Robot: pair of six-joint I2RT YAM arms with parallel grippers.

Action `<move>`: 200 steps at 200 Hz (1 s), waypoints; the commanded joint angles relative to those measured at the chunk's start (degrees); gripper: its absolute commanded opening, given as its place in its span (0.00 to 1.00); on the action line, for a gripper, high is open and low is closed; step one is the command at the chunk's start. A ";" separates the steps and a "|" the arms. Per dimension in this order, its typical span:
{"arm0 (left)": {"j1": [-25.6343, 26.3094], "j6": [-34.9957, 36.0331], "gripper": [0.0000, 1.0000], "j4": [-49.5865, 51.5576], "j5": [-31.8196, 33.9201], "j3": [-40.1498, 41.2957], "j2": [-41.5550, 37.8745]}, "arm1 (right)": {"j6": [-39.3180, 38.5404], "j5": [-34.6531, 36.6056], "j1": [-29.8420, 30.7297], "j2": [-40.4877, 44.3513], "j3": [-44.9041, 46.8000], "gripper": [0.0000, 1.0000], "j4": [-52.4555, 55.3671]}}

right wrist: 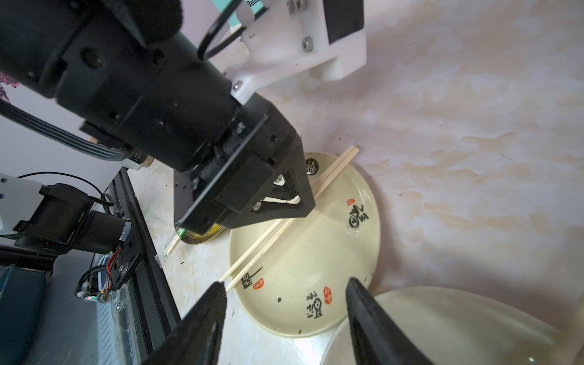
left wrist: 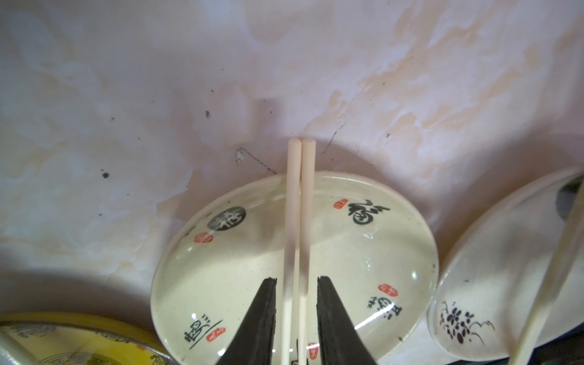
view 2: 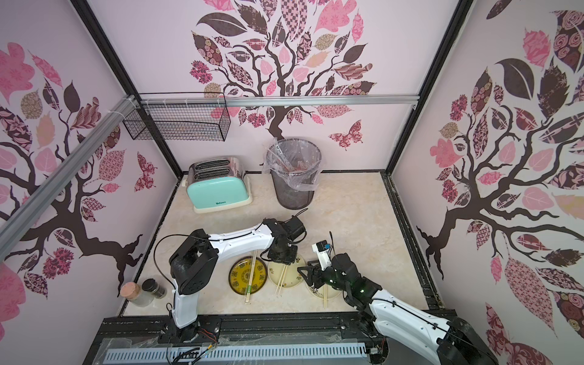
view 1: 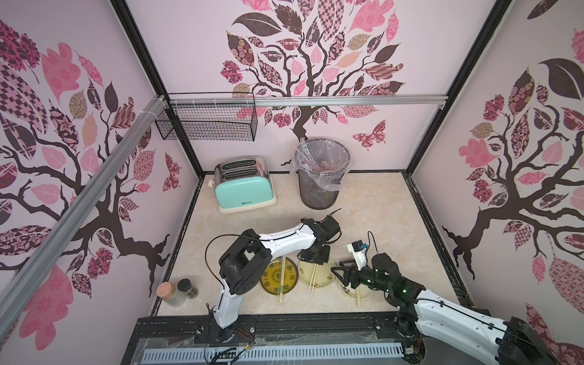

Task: Remove the packaging of disposable chopsticks
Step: Place the disposable chopsticks on the plate.

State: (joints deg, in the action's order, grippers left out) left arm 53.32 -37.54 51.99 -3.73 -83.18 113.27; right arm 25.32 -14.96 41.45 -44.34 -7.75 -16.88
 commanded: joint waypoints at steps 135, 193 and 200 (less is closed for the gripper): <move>1.52 -0.83 0.28 -0.76 -1.20 2.13 0.21 | -0.19 0.37 0.16 0.04 0.37 0.65 0.55; 1.61 -1.04 0.20 -1.02 -1.08 2.12 0.03 | -0.15 0.37 0.17 0.05 0.37 0.65 0.60; 1.60 -0.97 0.20 -1.07 -1.12 2.05 0.08 | -0.18 0.35 0.16 0.04 0.37 0.65 0.56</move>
State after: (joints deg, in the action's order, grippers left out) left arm 54.70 -38.26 51.53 -4.80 -81.21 113.23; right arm 25.32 -14.96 41.45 -44.58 -7.75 -16.88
